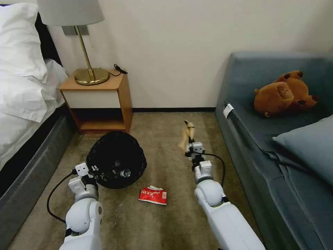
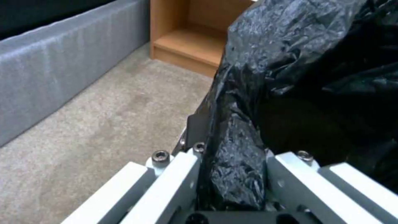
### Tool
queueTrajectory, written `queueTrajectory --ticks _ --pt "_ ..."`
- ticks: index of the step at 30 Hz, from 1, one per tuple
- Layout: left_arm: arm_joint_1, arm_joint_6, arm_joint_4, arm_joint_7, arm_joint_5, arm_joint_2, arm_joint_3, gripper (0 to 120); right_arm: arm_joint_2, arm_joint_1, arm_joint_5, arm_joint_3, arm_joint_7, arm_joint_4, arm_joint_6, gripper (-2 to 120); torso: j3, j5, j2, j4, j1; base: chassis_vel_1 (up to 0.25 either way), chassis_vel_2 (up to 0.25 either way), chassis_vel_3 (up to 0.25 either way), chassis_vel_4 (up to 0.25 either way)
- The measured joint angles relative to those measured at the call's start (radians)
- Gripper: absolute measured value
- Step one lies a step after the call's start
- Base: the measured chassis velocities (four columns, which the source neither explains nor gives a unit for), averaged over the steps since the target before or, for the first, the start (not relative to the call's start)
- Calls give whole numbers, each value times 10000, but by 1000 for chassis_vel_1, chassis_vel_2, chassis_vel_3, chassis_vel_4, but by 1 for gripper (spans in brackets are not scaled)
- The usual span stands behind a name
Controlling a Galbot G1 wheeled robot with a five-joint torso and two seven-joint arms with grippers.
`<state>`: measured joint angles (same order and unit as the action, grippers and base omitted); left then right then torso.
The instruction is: Pick up the trash bin, then pick up the garbage on the floor and place it into the trash bin.
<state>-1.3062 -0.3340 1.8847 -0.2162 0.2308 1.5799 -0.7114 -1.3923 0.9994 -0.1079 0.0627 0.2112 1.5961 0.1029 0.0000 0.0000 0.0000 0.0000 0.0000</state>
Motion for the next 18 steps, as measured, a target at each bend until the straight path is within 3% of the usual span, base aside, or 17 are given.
queueTrajectory --ticks 5,18 --pt "-31 0 9 -6 -38 8 29 2 14 -420 158 -860 -493 -276 512 0 0 -3 0 0 0 0 0 0 0" --pt "16 10 -32 -6 -159 99 130 2 -20 -1170 -37 -2658 -650 -252 485 0 0 0 0 0 1 0 0 0 0"
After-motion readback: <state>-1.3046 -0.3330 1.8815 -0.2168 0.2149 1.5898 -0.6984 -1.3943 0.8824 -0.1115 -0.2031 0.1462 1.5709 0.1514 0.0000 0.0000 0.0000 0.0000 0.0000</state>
